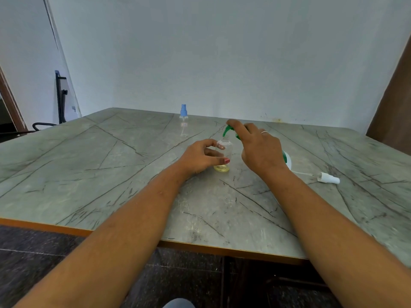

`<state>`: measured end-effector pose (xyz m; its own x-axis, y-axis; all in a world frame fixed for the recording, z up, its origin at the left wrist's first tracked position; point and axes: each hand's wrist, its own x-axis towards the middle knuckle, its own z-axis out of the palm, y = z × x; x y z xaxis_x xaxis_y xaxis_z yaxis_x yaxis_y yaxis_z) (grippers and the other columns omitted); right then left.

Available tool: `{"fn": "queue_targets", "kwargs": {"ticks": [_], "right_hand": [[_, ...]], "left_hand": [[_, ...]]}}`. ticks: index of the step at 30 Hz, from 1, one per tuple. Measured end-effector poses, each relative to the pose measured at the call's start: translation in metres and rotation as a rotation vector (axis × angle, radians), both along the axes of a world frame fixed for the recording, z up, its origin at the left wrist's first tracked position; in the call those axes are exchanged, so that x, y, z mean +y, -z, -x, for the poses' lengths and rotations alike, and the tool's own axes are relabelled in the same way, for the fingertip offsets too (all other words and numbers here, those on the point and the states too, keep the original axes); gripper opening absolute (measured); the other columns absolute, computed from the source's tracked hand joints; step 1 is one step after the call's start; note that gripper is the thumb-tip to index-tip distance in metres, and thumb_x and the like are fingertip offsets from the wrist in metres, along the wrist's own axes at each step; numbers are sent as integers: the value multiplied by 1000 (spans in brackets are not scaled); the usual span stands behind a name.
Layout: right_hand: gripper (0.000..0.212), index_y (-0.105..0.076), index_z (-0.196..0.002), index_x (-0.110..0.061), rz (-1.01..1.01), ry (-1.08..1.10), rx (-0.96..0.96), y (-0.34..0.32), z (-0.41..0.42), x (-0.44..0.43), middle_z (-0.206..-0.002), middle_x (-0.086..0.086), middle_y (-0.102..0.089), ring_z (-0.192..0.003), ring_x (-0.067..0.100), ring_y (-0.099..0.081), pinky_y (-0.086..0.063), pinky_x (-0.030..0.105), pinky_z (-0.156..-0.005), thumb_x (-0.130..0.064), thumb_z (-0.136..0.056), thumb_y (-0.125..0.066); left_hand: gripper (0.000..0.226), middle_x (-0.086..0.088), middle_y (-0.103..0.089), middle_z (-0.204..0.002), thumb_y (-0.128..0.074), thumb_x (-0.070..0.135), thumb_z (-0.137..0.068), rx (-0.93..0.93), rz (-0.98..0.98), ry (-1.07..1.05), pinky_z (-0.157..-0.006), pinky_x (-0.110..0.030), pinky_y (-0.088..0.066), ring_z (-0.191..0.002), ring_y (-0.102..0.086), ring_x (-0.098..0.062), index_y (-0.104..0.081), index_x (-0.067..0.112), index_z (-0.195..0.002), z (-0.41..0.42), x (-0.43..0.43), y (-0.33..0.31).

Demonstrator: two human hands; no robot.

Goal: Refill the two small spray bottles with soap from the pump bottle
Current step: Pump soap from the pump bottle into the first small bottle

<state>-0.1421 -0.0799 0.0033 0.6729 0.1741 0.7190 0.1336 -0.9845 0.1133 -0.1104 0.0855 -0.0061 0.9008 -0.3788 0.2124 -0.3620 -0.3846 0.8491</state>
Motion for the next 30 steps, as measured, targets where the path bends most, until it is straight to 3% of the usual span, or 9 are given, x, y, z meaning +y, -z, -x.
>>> {"fn": "queue_targets", "kwargs": {"ticks": [7, 13, 19, 30], "right_hand": [[62, -38, -131, -27, -25, 2, 22, -3, 1, 1, -111, 10, -61, -75, 29, -60, -51, 35, -61, -4, -79, -63], [69, -34, -137, -29, -12, 8, 18, -2, 3, 2, -113, 10, -59, -78, 29, -60, -49, 34, -60, -3, -80, -61], [62, -36, -132, -29, -29, 14, 32, -3, 3, 2, -113, 10, -60, -77, 29, -60, -52, 37, -63, -4, -81, -60], [69, -34, -134, -31, -12, 14, 23, -1, 0, 1, -111, 9, -60, -77, 30, -60, -53, 36, -60, -2, -78, -63]], "left_hand": [[37, 0, -67, -113, -75, 31, -75, -8, -7, -5, -83, -23, -43, -93, -61, -10, -55, 29, -106, -2, 1, 1], [36, 2, -66, -112, -74, 32, -75, -13, -15, -6, -78, -18, -42, -91, -61, -8, -54, 30, -105, -2, 0, 2], [35, 1, -66, -112, -75, 32, -74, -19, -13, -8, -84, -24, -42, -90, -61, -9, -56, 30, -103, -4, 1, 3], [37, 0, -68, -111, -75, 30, -75, -6, 15, 7, -87, -26, -44, -94, -63, -11, -57, 27, -106, -3, 2, 2]]}}
